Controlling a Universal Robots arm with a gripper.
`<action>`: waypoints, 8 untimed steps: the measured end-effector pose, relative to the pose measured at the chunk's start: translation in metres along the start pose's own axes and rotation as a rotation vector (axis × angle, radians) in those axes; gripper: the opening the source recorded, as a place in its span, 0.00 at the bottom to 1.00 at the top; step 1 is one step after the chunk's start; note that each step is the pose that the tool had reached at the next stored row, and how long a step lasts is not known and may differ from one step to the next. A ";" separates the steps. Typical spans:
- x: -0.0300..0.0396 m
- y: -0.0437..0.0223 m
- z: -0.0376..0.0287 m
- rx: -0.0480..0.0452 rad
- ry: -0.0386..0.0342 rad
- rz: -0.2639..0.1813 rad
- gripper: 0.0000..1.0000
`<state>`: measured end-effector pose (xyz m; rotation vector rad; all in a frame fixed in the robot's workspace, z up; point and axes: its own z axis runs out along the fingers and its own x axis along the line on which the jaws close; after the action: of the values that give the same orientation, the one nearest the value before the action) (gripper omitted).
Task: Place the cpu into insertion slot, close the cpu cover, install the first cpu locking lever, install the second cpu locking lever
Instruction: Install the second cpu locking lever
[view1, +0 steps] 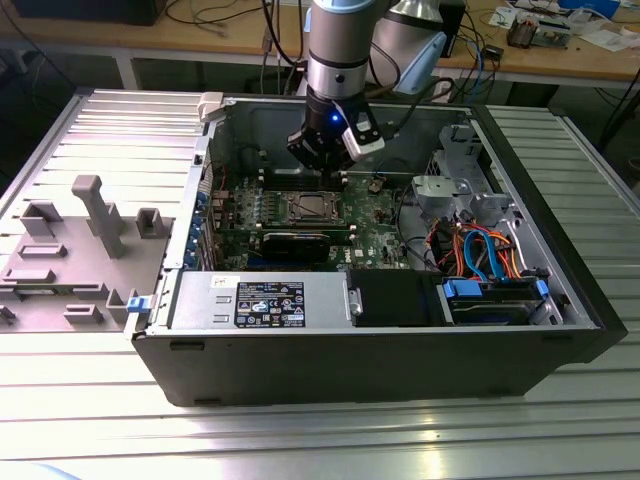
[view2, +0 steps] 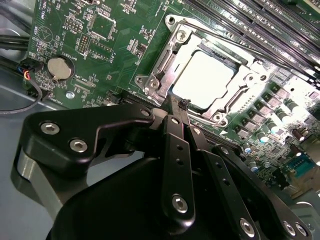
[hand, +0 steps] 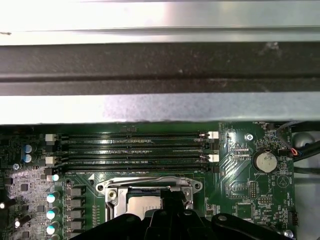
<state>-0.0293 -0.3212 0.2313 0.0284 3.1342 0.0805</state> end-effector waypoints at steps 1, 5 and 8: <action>0.0000 0.0001 -0.0012 0.0000 0.0000 0.000 0.11; 0.0000 0.0003 -0.0041 -0.0002 0.0000 0.000 0.11; 0.0000 0.0002 -0.0042 -0.0002 -0.0001 0.000 0.11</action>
<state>-0.0293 -0.3212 0.2356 0.0283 3.1341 0.0807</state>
